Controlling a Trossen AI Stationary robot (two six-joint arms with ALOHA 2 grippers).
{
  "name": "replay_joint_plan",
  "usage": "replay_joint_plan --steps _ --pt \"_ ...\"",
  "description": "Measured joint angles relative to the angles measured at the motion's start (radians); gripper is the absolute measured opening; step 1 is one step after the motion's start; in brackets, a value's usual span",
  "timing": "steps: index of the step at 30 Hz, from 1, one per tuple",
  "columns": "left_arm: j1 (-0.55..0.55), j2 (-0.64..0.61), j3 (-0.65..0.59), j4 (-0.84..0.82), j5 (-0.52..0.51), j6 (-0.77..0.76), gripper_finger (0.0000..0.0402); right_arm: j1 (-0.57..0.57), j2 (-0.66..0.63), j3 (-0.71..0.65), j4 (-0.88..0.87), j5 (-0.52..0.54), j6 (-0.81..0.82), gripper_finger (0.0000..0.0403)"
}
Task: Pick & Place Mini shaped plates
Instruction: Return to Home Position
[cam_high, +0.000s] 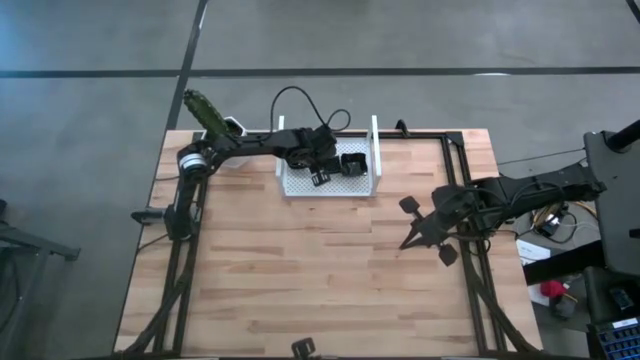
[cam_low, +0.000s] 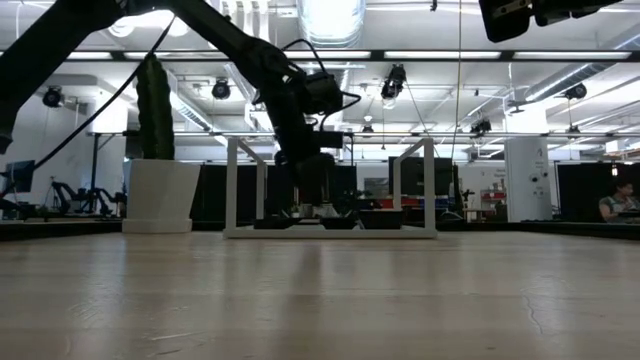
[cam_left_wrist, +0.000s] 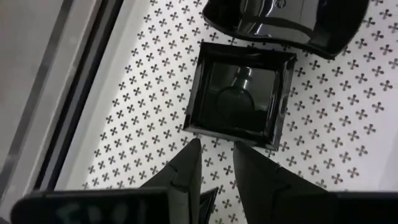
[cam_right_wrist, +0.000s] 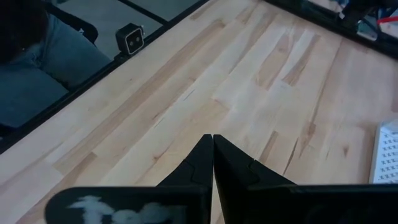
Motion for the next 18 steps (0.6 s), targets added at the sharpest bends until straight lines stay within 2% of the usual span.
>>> replay_joint_plan --steps 5,9,13,18 --pt "-0.015 -0.046 0.025 -0.059 -0.008 -0.02 0.0084 0.0 -0.048 0.0 0.002 0.0 -0.001 0.0008" --pt "-0.051 -0.13 0.03 -0.067 -0.01 -0.032 0.0059 0.0 -0.112 0.0 0.01 0.002 0.006 0.0008" --pt "-0.115 -0.228 0.03 -0.064 -0.011 -0.027 0.0011 0.0 -0.177 0.0 0.012 0.006 0.03 0.0008" --pt "-0.229 -0.355 -0.006 -0.027 -0.044 -0.007 0.0002 0.0 -0.242 0.0 0.011 0.03 0.029 0.0008"
